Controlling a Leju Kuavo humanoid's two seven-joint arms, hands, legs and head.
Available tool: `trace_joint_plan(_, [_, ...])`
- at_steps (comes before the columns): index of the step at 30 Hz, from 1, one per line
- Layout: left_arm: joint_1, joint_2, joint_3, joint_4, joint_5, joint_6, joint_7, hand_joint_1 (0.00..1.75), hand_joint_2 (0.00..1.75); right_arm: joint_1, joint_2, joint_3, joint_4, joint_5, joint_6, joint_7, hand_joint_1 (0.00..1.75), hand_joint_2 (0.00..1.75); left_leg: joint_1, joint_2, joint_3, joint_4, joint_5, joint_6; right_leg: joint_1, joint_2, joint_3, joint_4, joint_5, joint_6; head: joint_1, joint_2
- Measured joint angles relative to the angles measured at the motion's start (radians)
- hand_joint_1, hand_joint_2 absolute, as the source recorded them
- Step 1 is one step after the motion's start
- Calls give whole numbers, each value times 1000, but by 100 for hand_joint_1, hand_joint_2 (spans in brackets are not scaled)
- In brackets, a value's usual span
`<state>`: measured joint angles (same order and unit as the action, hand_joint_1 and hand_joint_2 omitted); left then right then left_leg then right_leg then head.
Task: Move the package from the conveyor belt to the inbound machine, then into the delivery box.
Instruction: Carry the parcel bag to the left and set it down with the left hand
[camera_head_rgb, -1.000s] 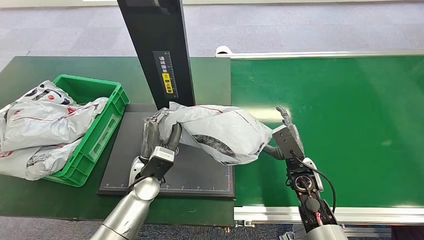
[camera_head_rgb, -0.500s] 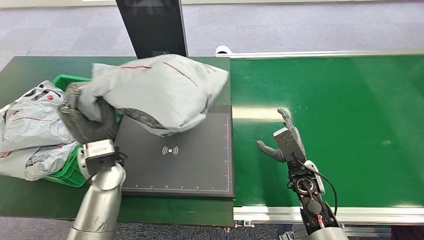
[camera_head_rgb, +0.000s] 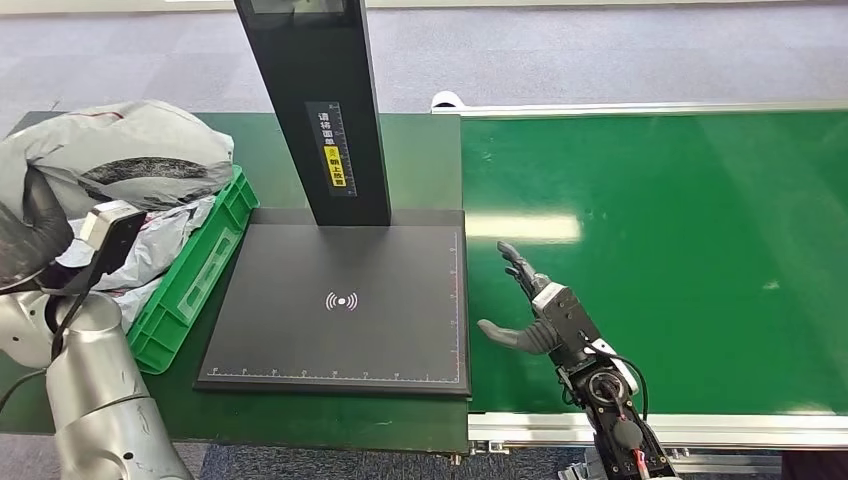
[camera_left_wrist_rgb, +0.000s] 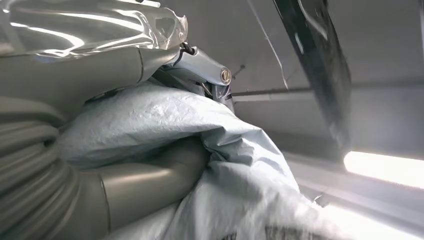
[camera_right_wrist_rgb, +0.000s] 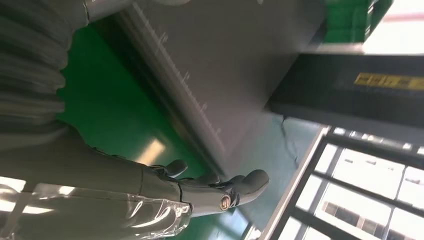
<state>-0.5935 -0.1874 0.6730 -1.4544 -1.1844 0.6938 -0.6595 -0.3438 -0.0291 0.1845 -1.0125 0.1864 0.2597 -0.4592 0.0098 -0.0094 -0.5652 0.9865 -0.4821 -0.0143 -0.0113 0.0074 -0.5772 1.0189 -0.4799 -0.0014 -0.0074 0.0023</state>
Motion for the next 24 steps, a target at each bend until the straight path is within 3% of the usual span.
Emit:
trace_joint_plan(3, [-16, 10, 33, 77, -153, 0, 135, 170, 175, 0, 0, 14, -10, -31, 38, 0, 0, 175, 0, -1, 0, 0, 0, 0, 0, 0, 0, 0, 0, 0, 0, 0])
trace_joint_plan(7, [-17, 45, 0, 181, -289, 0, 347, 169, 175, 0, -2, 30, -24, -34, 47, 1, 0, 175, 0, 0, 0, 0, 0, 0, 0, 0, 0, 0, 0, 0, 0, 0])
trace_joint_plan(12, [-20, 78, -42, 264, -316, 0, 399, 164, 175, -4, -2, 43, -29, -34, 47, 2, 0, 175, 0, 0, 0, 0, 0, 0, 0, 0, 0, 0, 0, 0, 0, 0])
trace_joint_plan(13, [-21, 83, -48, 275, -320, 0, 404, 155, 175, -4, -2, 45, -30, -34, 47, 2, 0, 175, 0, 0, 0, 0, 0, 0, 0, 0, 0, 0, 0, 0, 0, 0])
trace_joint_plan(14, [-22, 87, -55, 287, -327, -2, 420, 135, 175, -5, -2, 46, -30, -33, 47, 2, 0, 175, 0, 0, 0, 0, 0, 0, 0, 0, 0, 0, 0, 0, 0, 0])
trace_joint_plan(17, [-33, 121, -111, 360, -353, -54, 568, 27, 175, -10, -3, 50, -30, -27, 47, 3, 0, 175, 0, 0, 0, 0, 0, 0, 0, 0, -1, 0, 0, 0, 0, 0])
trace_joint_plan(18, [-38, 142, -156, 398, -355, -89, 641, 6, 175, -15, -3, 51, -29, -23, 47, 4, 0, 175, 0, 0, 0, 0, 0, 0, 0, 0, -1, 0, 0, 0, 0, 0])
trace_joint_plan(21, [-50, 198, -324, 509, -355, -159, 787, 0, 175, -35, -2, 56, -20, -9, 45, 4, 0, 175, 0, -2, 0, 0, 1, 0, 0, -2, 1, 0, 0, 0, 0, 0])
trace_joint_plan(24, [-53, 214, -412, 562, -335, -126, 808, 0, 44, -49, 1, 63, -11, -2, 47, 0, 0, 175, 0, -1, 0, 0, 2, 0, 0, -2, 2, 0, 1, 0, 0, 0])
